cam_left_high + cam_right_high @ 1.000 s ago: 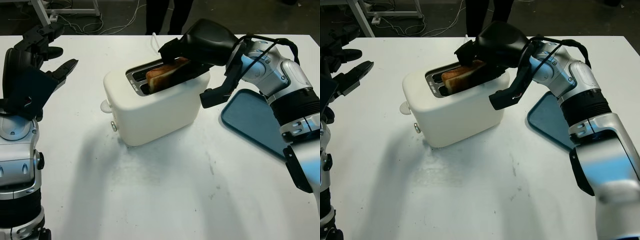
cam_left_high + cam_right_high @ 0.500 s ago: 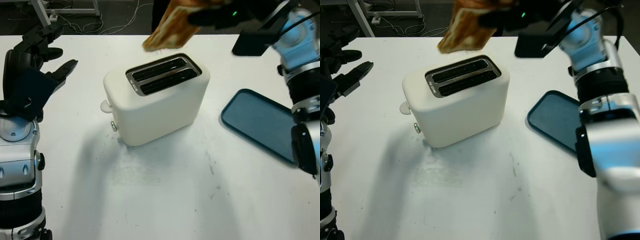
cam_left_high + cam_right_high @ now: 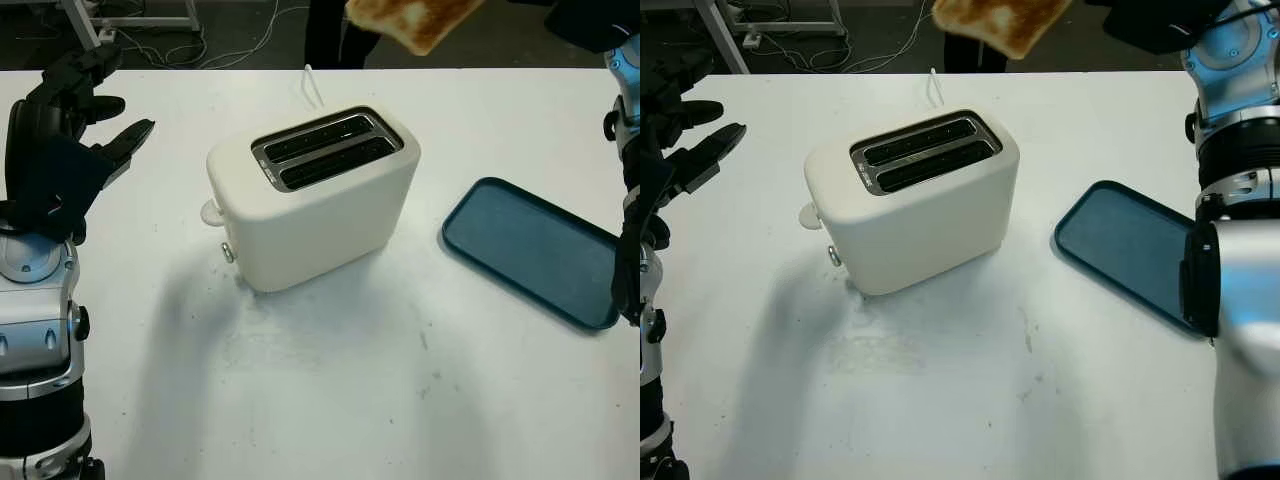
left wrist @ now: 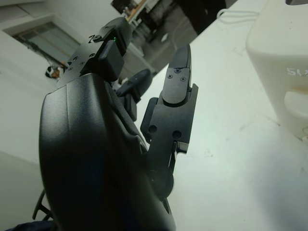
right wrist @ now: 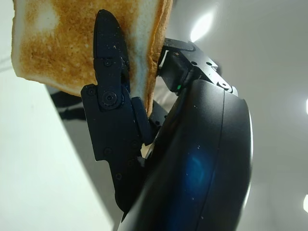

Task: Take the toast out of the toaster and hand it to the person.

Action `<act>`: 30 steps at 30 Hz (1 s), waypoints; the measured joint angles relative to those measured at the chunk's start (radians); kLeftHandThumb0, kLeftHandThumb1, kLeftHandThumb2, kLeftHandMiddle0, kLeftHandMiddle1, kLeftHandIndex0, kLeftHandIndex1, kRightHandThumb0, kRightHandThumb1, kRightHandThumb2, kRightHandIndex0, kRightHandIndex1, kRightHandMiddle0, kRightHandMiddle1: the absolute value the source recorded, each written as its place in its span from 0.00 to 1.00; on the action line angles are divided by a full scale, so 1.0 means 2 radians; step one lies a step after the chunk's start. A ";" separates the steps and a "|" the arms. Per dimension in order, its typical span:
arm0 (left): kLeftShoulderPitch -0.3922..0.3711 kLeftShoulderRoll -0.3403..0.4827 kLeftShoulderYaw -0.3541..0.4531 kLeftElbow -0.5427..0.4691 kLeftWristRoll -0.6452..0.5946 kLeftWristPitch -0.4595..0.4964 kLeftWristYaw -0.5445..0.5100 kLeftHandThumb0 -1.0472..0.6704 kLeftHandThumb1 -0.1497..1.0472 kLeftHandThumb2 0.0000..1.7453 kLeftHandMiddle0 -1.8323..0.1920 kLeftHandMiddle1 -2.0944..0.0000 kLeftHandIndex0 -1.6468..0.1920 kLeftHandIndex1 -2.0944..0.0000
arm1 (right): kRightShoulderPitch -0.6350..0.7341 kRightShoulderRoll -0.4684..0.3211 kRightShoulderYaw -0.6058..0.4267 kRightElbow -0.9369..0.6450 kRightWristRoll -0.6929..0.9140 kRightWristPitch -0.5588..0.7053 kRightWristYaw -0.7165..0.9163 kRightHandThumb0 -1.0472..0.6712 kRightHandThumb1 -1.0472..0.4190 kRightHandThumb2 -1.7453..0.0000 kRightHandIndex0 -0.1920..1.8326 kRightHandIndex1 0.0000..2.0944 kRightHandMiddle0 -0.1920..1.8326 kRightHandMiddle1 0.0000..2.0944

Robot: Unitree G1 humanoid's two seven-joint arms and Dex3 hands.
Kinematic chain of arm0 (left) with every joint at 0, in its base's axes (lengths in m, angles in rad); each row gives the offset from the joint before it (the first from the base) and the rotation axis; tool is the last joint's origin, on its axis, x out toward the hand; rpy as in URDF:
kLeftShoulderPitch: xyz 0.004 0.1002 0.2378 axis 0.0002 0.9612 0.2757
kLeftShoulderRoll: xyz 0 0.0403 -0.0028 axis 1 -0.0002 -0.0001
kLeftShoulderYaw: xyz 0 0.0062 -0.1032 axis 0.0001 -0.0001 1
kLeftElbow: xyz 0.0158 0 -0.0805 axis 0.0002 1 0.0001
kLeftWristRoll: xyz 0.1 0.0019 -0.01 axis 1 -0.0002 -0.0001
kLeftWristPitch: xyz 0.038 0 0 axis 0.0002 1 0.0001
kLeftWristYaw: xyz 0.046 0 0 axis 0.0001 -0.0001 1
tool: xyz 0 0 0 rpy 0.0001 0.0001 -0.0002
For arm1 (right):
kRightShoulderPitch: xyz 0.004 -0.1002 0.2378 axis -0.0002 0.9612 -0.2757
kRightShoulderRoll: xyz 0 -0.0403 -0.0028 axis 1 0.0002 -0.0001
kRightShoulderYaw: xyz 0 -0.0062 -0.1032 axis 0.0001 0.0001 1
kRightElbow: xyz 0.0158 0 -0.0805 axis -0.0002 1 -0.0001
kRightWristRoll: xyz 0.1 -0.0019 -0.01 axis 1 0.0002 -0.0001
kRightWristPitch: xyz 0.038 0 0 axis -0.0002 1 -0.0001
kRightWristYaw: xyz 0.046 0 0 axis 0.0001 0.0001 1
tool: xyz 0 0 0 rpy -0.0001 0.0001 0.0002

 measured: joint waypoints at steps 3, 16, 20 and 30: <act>0.000 0.000 0.000 0.000 0.000 0.000 0.000 0.49 0.89 0.10 0.82 0.57 0.70 0.91 | 0.000 0.002 0.000 0.019 -0.004 0.034 -0.029 0.33 0.09 0.85 0.62 0.83 0.50 0.83; 0.000 0.000 -0.001 0.000 -0.001 0.000 -0.001 0.48 0.89 0.10 0.82 0.58 0.70 0.92 | 0.016 0.078 -0.046 0.058 0.039 0.194 -0.091 0.51 0.09 0.77 0.48 0.83 0.33 0.83; 0.000 0.000 0.000 0.000 -0.001 0.000 -0.001 0.48 0.89 0.10 0.82 0.58 0.70 0.92 | 0.017 0.090 -0.076 0.065 0.066 0.239 -0.105 0.54 0.09 0.77 0.45 0.83 0.26 0.83; 0.000 0.000 0.000 0.003 -0.005 -0.001 -0.001 0.48 0.89 0.10 0.82 0.58 0.70 0.92 | 0.021 0.101 -0.068 0.071 0.057 0.261 -0.118 0.42 0.09 0.80 0.36 0.83 0.50 0.18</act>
